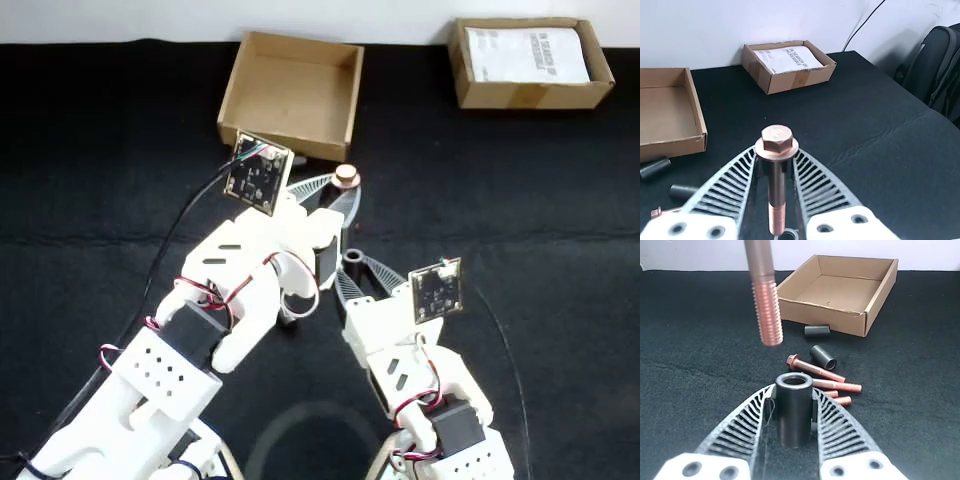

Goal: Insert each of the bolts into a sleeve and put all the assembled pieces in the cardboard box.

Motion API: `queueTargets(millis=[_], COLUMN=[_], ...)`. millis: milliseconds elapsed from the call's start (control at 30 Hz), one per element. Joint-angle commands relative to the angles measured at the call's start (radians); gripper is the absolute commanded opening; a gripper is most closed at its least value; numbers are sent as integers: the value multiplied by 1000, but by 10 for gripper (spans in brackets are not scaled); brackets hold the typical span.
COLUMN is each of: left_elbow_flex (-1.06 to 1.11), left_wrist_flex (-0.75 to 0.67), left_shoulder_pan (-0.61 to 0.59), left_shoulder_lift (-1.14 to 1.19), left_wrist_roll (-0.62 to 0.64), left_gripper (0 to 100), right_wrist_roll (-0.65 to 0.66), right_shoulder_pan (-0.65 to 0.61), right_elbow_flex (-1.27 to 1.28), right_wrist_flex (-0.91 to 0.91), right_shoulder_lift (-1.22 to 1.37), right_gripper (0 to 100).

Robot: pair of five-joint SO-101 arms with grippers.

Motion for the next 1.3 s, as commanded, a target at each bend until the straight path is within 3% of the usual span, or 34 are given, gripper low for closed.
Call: queueTargets(millis=[0,633,1000,1267], left_elbow_flex=[2,56,50,59], left_wrist_flex=[-28,-74,-89,-109], left_shoulder_pan=[8,94,28,44], left_shoulder_lift=[2,2,58,64], left_wrist_roll=[8,6,3,6], left_gripper=[9,9,9,9], right_wrist_roll=[-11,-12,-12,-11], right_shoulder_pan=[13,13,15,15], right_elbow_flex=[-4,-4,-13,-15], right_wrist_flex=[-21,-21,-18,-18], right_shoulder_lift=[-8,-8,-8,-10], right_gripper=[6,6,6,6])
